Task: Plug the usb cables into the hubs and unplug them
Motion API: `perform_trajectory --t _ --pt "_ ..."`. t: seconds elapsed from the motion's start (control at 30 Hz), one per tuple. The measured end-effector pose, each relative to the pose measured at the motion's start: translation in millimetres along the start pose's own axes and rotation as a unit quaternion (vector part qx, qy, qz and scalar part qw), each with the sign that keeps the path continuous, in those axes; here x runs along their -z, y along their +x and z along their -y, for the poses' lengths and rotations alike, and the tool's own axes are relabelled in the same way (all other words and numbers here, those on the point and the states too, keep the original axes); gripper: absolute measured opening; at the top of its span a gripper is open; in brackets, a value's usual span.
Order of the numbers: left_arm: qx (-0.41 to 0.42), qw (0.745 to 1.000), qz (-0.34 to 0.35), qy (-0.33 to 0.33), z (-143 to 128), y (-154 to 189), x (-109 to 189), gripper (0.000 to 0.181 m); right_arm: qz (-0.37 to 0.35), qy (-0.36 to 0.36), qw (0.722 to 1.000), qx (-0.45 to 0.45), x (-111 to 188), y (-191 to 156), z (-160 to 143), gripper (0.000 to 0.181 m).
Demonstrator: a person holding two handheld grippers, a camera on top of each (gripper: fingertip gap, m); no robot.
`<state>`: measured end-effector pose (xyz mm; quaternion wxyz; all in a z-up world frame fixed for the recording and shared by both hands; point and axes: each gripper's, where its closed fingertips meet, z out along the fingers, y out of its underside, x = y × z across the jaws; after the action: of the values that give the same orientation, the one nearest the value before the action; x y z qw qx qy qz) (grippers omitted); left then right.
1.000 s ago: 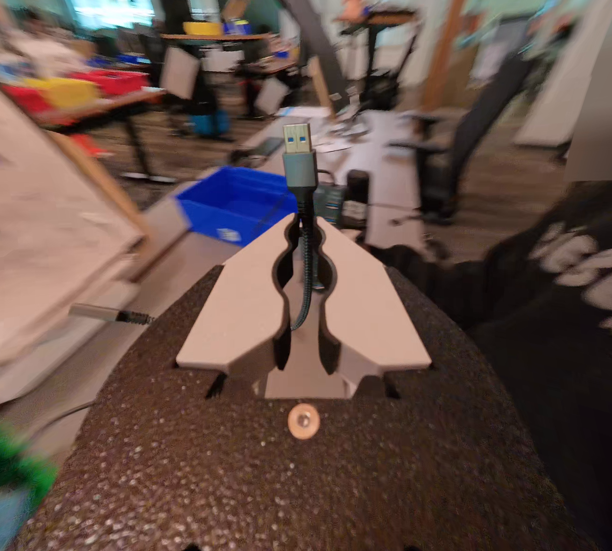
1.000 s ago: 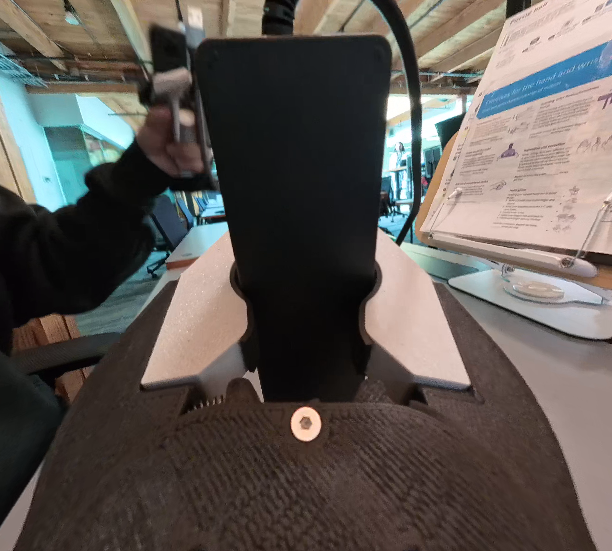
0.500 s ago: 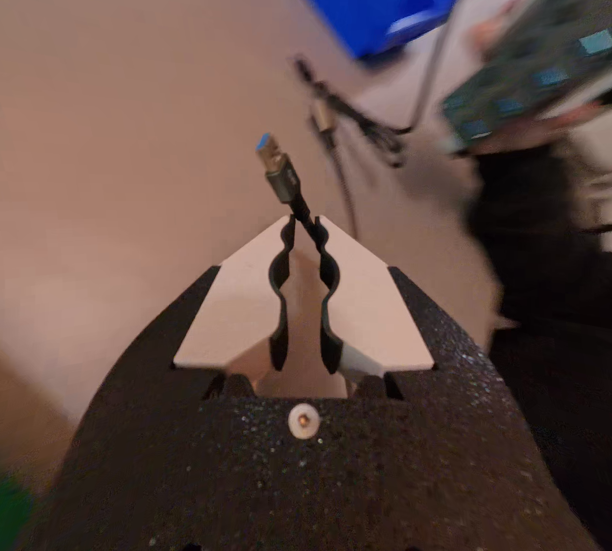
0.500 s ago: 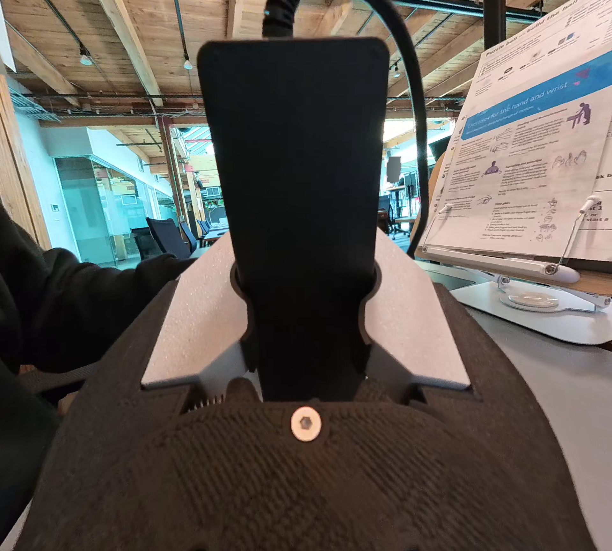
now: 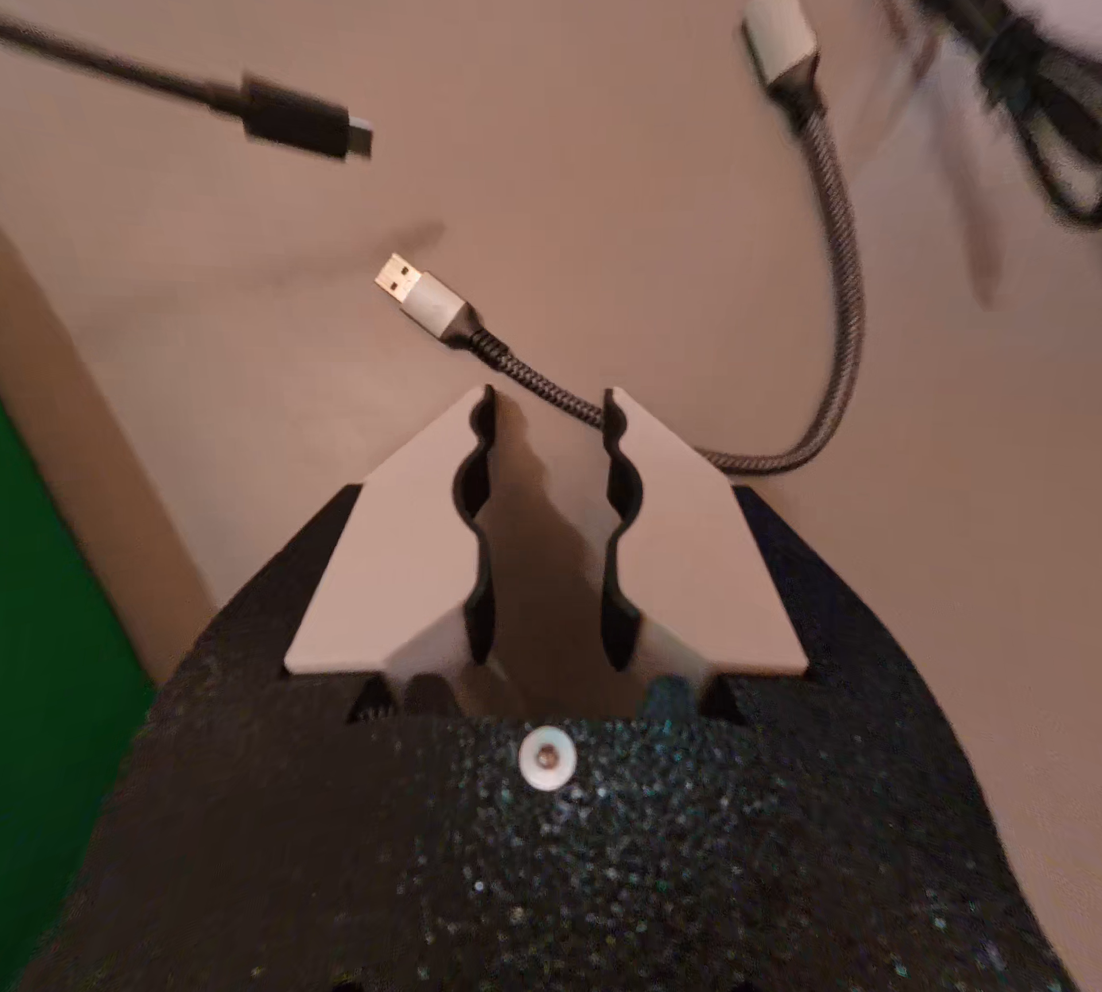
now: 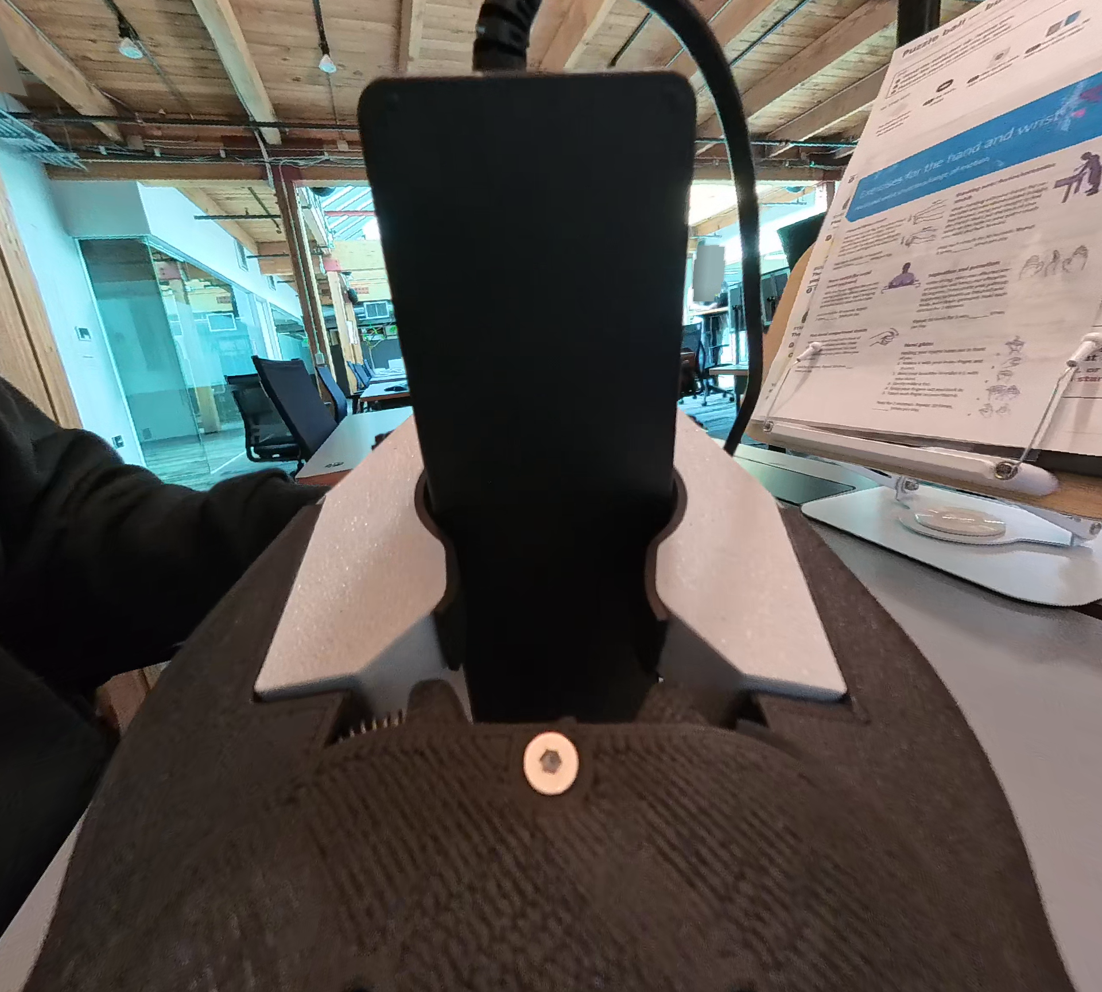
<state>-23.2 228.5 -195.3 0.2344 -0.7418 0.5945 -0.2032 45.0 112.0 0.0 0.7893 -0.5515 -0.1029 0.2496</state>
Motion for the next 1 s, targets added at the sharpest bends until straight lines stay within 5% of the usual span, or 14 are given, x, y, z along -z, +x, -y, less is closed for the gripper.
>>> perform_trajectory --t 0.03,0.17,0.3,0.4,0.5,0.57,0.63,0.7,0.83,1.0 --pt "-0.041 0.999 0.007 -0.002 0 1 0 0.023 0.001 -0.003 1.000 0.001 0 0 -1 0.068" --pt "-0.189 0.982 -0.009 0.002 7 7 3 0.000 0.006 -0.011 1.000 -0.003 0 -1 -4 0.068" --pt "-0.293 0.954 -0.061 -0.022 0 8 16 0.000 0.002 -0.027 1.000 0.000 0 1 -9 0.068" --pt "-0.238 0.969 -0.056 -0.019 2 -3 19 0.000 -0.001 -0.032 0.999 0.005 -2 1 -11 0.067" --pt "-0.059 0.995 -0.075 0.009 15 6 15 0.021 -0.003 -0.032 0.999 0.005 -2 2 -12 0.067" --pt "-0.028 0.997 -0.077 -0.013 6 14 4 0.035 -0.003 -0.031 0.999 0.004 -2 2 -12 0.067" --pt "-0.062 0.998 -0.022 -0.007 4 4 -3 0.040 -0.003 -0.032 0.999 0.005 -2 2 -12 0.067" --pt "-0.107 0.994 -0.036 -0.006 3 11 -3 0.011 -0.004 -0.030 1.000 0.004 -1 2 -12 0.067" --pt "-0.246 0.967 -0.059 -0.016 -5 15 4 0.008 -0.001 -0.029 1.000 0.003 -2 1 -11 0.067" --pt "-0.290 0.952 -0.084 -0.048 -22 8 17 0.003 0.008 -0.037 0.999 0.000 -3 -2 -15 0.067"
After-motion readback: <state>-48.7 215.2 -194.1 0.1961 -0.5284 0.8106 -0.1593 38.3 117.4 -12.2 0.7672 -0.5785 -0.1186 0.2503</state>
